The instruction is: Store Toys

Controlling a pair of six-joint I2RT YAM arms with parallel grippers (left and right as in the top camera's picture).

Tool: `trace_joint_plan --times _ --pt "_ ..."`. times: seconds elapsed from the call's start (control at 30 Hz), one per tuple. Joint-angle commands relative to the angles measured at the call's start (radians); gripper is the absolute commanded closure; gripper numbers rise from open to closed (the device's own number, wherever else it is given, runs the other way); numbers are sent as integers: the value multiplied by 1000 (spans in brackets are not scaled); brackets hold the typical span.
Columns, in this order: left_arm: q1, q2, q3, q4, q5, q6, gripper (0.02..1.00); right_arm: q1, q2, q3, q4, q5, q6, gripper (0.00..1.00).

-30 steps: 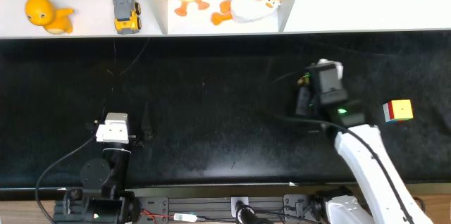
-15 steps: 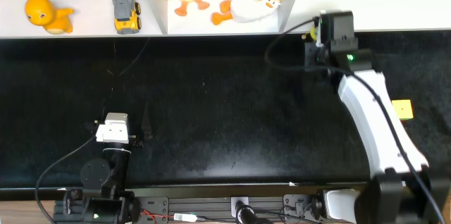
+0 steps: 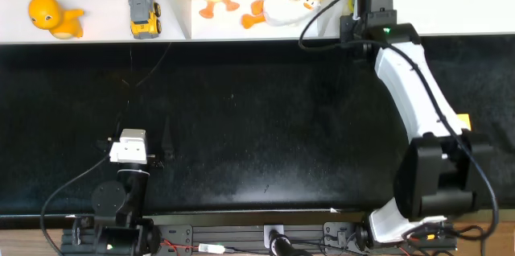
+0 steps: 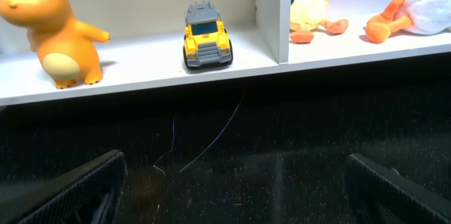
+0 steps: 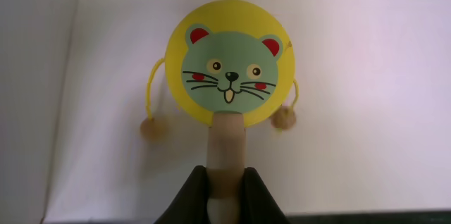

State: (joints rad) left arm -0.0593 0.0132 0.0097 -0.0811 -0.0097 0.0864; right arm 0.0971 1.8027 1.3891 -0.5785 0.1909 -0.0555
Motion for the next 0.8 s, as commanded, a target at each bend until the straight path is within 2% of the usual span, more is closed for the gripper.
trace_joint_plan --times 0.03,0.17,0.27,0.33,0.37,0.43,0.47,0.8 --pt "-4 -10 -2 -2 16 15 20 -16 50 63 27 8 7 956" --pt "-4 -10 -2 -2 16 15 20 -26 67 64 42 9 7 956" --pt "-4 -10 -2 -2 16 14 20 -34 71 64 58 9 7 862" --pt "-4 -10 -2 -2 16 15 20 -35 71 64 68 8 7 849" --pt "-4 -10 -2 -2 16 14 23 -35 71 64 68 8 7 807" --pt "-4 -10 -2 -2 16 14 20 -35 71 64 66 -3 7 606" --pt "-4 -10 -2 -2 16 15 20 -35 71 64 63 -16 7 542" --pt "-4 -10 -2 -2 16 14 20 -36 -62 1 -67 -14 -29 7"
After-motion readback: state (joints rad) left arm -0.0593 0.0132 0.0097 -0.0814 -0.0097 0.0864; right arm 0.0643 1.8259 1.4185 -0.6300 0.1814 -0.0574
